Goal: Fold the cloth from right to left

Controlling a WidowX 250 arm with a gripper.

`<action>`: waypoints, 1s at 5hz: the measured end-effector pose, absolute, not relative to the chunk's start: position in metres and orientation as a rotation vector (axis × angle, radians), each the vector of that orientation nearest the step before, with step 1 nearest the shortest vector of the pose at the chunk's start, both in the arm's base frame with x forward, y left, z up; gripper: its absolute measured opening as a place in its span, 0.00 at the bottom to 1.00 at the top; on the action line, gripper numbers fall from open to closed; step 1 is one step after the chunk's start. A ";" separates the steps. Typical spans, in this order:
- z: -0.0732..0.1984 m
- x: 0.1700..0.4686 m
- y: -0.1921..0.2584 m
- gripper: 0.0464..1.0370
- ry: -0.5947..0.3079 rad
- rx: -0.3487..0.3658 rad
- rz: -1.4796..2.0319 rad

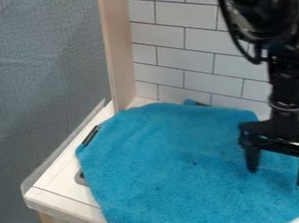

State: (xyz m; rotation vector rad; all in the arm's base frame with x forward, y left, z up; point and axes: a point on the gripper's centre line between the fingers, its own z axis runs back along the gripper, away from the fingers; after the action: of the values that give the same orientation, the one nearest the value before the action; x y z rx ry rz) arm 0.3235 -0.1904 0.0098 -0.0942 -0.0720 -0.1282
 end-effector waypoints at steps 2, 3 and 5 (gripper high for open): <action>0.002 0.337 -0.216 0.96 -0.069 -0.074 -0.145; -0.005 0.343 -0.220 0.96 -0.062 -0.070 -0.145; -0.019 0.350 -0.230 0.96 -0.045 -0.092 -0.191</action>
State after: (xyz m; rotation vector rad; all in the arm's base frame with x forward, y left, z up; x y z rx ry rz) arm 0.3496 -0.2300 -0.0187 -0.0920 -0.0449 -0.1911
